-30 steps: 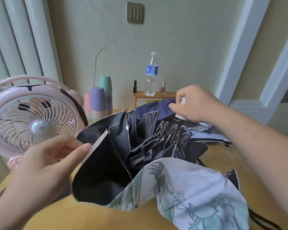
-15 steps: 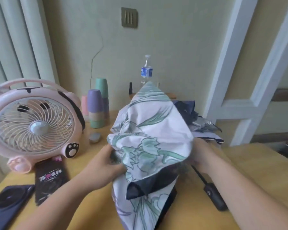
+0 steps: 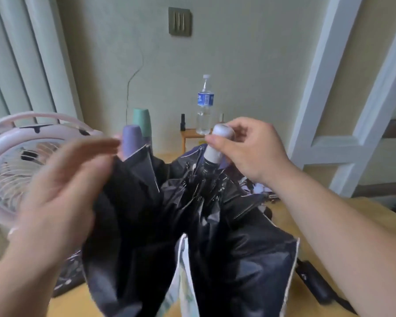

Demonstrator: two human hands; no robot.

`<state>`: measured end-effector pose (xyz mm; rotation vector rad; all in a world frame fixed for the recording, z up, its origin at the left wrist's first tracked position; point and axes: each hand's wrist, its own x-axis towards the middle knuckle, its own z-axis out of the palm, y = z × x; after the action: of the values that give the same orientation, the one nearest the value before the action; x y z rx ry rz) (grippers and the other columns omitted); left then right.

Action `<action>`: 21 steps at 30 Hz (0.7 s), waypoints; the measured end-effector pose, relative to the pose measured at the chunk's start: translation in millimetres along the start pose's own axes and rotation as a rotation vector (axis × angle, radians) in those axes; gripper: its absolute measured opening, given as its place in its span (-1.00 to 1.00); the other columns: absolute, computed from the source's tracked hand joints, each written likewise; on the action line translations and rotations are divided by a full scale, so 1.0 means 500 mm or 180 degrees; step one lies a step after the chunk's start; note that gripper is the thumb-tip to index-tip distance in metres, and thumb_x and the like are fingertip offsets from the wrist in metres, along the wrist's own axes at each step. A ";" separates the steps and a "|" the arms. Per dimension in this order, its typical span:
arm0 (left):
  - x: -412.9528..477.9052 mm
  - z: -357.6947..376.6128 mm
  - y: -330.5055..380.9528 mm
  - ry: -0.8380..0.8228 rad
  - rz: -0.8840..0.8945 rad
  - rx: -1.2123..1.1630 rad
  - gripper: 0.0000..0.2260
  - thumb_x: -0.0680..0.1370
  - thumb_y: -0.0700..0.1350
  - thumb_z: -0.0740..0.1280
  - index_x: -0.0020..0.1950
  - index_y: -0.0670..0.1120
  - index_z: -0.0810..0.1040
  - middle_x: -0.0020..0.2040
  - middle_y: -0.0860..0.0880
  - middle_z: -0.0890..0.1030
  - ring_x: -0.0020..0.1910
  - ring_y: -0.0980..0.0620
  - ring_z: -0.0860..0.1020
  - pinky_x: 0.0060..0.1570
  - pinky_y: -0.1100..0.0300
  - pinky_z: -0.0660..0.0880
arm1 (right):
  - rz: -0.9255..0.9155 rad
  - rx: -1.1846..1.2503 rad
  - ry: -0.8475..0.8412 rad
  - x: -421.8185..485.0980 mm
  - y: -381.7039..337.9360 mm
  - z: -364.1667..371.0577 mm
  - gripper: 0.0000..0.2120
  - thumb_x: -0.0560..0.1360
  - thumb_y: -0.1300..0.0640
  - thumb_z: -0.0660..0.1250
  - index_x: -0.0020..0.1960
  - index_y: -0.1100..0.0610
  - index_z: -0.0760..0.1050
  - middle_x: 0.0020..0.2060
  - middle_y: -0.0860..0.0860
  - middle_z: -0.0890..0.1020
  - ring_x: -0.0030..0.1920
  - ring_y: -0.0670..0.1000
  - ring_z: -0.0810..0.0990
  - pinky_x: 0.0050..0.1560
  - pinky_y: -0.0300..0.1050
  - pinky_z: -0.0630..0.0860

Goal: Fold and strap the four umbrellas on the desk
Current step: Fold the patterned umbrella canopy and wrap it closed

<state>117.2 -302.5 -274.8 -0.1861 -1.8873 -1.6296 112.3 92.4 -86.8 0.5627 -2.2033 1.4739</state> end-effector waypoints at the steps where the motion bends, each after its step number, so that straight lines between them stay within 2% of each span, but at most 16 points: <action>1: -0.026 0.102 0.168 -0.0310 -0.0003 0.0320 -0.63 0.57 0.12 0.42 0.34 0.06 0.56 0.32 0.13 0.59 0.23 0.08 0.62 0.19 0.25 0.55 | -0.0082 -0.0018 -0.0070 0.010 -0.009 0.014 -0.69 0.36 -0.06 0.62 -0.09 0.12 0.63 -0.21 0.08 0.72 -0.20 0.13 0.72 -0.15 0.24 0.65; 2: -0.040 0.181 0.259 -0.0675 0.0527 0.0706 -0.58 0.51 0.16 0.46 0.33 0.11 0.54 0.27 0.18 0.60 0.29 0.19 0.55 0.32 0.17 0.48 | -0.0105 -0.0115 -0.0194 0.014 -0.021 0.029 -0.67 0.37 -0.09 0.61 -0.08 0.12 0.62 -0.20 0.07 0.72 -0.19 0.11 0.71 -0.12 0.22 0.65; 3: -0.068 0.247 0.318 -0.1151 0.0656 0.1097 -0.47 0.45 0.23 0.48 0.37 0.16 0.49 0.29 0.22 0.58 0.35 0.27 0.49 0.40 0.12 0.42 | -0.0093 -0.0278 -0.0378 0.017 -0.024 0.042 -0.66 0.39 -0.13 0.58 -0.06 0.11 0.62 -0.19 0.06 0.71 -0.18 0.09 0.70 -0.08 0.16 0.66; 4: -0.114 0.321 0.380 -0.1288 0.0570 0.1127 -0.37 0.41 0.27 0.51 0.42 0.17 0.42 0.33 0.26 0.53 0.37 0.33 0.44 0.43 0.13 0.38 | -0.0028 -0.0464 -0.0638 0.017 -0.020 0.054 -0.67 0.42 -0.16 0.55 -0.05 0.08 0.61 -0.19 0.02 0.71 -0.18 0.03 0.69 -0.05 0.06 0.66; 6: -0.073 0.304 0.296 -0.1594 0.0384 0.1046 -0.20 0.37 0.25 0.56 0.52 0.15 0.29 0.41 0.30 0.44 0.39 0.39 0.39 0.44 0.20 0.34 | 0.0092 -0.0818 -0.1200 0.007 -0.002 0.066 -0.71 0.49 -0.20 0.45 -0.02 0.02 0.60 -0.21 -0.12 0.67 -0.22 -0.21 0.62 -0.14 -0.24 0.56; 8: -0.061 0.307 0.281 -0.1282 0.0404 0.1273 -0.15 0.35 0.22 0.59 0.53 0.14 0.25 0.42 0.26 0.42 0.38 0.35 0.39 0.42 0.33 0.32 | 0.0055 -0.0880 -0.1437 -0.001 0.020 0.055 -0.79 0.54 -0.19 0.39 0.03 -0.07 0.58 -0.16 -0.22 0.67 -0.15 -0.36 0.59 -0.13 -0.40 0.43; 9: -0.060 0.306 0.277 -0.1111 0.0432 0.1260 -0.19 0.35 0.16 0.60 0.50 0.14 0.28 0.40 0.25 0.43 0.36 0.34 0.40 0.37 0.44 0.28 | 0.0016 -0.0661 -0.1363 -0.003 0.031 0.046 -0.82 0.54 -0.17 0.40 0.07 -0.11 0.58 -0.09 -0.24 0.69 -0.05 -0.36 0.61 -0.03 -0.39 0.45; 10: -0.065 0.306 0.276 -0.1019 0.0473 0.1258 -0.25 0.35 0.11 0.61 0.45 0.16 0.33 0.35 0.26 0.46 0.33 0.33 0.42 0.32 0.50 0.28 | -0.0033 -0.0324 -0.1154 -0.004 0.042 0.035 -0.81 0.53 -0.13 0.44 0.11 -0.14 0.58 0.00 -0.20 0.70 0.05 -0.29 0.63 0.11 -0.29 0.50; 12: -0.065 0.303 0.274 -0.0923 0.0543 0.1311 -0.45 0.38 0.11 0.60 0.31 0.19 0.47 0.22 0.30 0.57 0.23 0.33 0.51 0.26 0.42 0.38 | -0.0083 0.0380 -0.0719 -0.009 0.070 0.020 -0.65 0.43 -0.11 0.51 0.19 -0.17 0.56 0.11 -0.06 0.68 0.19 -0.06 0.65 0.30 -0.01 0.53; 14: -0.069 0.298 0.270 -0.0921 0.0423 0.1293 -0.54 0.41 0.13 0.56 0.27 0.17 0.56 0.13 0.32 0.64 0.15 0.34 0.57 0.17 0.38 0.44 | 0.0019 0.0608 -0.0673 -0.023 0.092 0.020 -0.45 0.32 -0.17 0.52 0.28 -0.13 0.50 0.13 0.02 0.66 0.20 0.00 0.64 0.35 0.09 0.51; 16: -0.081 0.297 0.274 -0.0796 0.0483 0.1120 -0.56 0.44 0.15 0.52 0.29 0.15 0.57 0.17 0.28 0.63 0.20 0.31 0.56 0.19 0.40 0.42 | 0.0122 0.0434 -0.0824 -0.043 0.112 0.035 -0.30 0.28 -0.22 0.53 0.37 -0.11 0.42 0.13 -0.03 0.66 0.21 -0.06 0.63 0.33 0.09 0.52; 18: -0.094 0.297 0.274 -0.0565 0.0471 0.0784 -0.53 0.44 0.12 0.50 0.32 0.08 0.56 0.22 0.21 0.62 0.22 0.29 0.56 0.21 0.44 0.39 | 0.0249 0.0278 -0.1013 -0.058 0.117 0.052 -0.26 0.26 -0.26 0.56 0.37 -0.18 0.38 0.10 -0.14 0.67 0.20 -0.11 0.62 0.29 0.07 0.54; 19: -0.100 0.297 0.275 -0.0517 0.0392 0.0520 -0.55 0.46 0.07 0.50 0.32 0.03 0.56 0.21 0.15 0.63 0.19 0.25 0.59 0.18 0.43 0.42 | 0.0361 0.0263 -0.1091 -0.062 0.120 0.060 -0.30 0.26 -0.28 0.58 0.32 -0.22 0.40 0.07 -0.18 0.66 0.18 -0.13 0.62 0.29 0.04 0.53; 21: -0.107 0.292 0.271 -0.0490 0.0310 -0.0087 -0.67 0.57 -0.02 0.45 0.30 -0.08 0.56 0.18 0.01 0.66 0.16 0.13 0.63 0.15 0.34 0.47 | 0.0534 0.0200 -0.1191 -0.069 0.111 0.075 -0.51 0.28 -0.22 0.62 0.12 -0.22 0.49 -0.01 -0.25 0.67 0.07 -0.23 0.63 0.22 -0.17 0.53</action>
<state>172.9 -120.6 -195.0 -0.4191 -1.9379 -1.6156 105.5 80.2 -161.0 0.7413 -2.5488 1.6368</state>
